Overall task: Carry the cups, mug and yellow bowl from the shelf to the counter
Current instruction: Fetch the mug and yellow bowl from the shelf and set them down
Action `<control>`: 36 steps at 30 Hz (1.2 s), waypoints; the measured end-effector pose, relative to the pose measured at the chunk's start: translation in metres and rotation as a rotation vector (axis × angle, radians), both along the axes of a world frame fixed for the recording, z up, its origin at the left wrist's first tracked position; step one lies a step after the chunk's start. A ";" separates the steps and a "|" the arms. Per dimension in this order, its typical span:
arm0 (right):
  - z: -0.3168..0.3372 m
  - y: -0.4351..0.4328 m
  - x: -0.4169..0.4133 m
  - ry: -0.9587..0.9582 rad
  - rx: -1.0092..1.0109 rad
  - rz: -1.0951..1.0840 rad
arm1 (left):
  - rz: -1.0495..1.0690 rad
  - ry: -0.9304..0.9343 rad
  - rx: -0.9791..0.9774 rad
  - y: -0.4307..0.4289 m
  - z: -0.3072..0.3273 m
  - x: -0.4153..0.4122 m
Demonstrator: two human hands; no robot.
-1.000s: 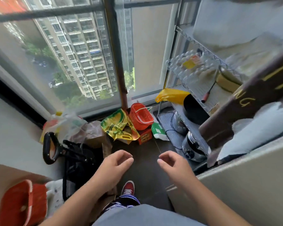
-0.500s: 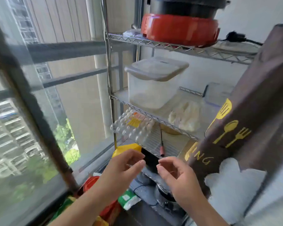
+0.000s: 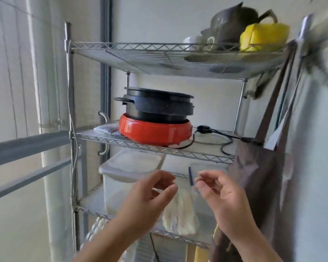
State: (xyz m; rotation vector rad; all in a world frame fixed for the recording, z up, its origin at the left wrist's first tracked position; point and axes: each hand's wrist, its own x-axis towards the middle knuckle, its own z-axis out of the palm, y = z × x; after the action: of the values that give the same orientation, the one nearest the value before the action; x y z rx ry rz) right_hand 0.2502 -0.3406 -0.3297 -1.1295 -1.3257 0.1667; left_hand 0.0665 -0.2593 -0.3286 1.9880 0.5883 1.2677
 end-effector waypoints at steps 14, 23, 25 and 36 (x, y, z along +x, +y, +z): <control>0.196 0.033 0.054 -0.264 0.334 -0.426 | 0.065 -0.052 0.431 0.063 0.209 0.065; 0.304 0.043 0.095 -0.355 0.323 -0.910 | 0.486 0.109 0.633 0.084 0.332 0.126; 0.316 0.049 0.096 -0.408 0.275 -1.018 | 0.543 0.177 0.650 0.090 0.348 0.141; 0.342 0.083 0.094 -0.560 0.119 -1.154 | 0.698 0.332 0.567 0.111 0.370 0.183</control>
State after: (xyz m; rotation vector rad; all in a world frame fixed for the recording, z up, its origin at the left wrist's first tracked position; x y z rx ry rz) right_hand 0.3437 -0.2577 0.0126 -1.7295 -0.9234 -1.1190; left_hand 0.2494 -0.1488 0.0418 2.6119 1.2799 1.6475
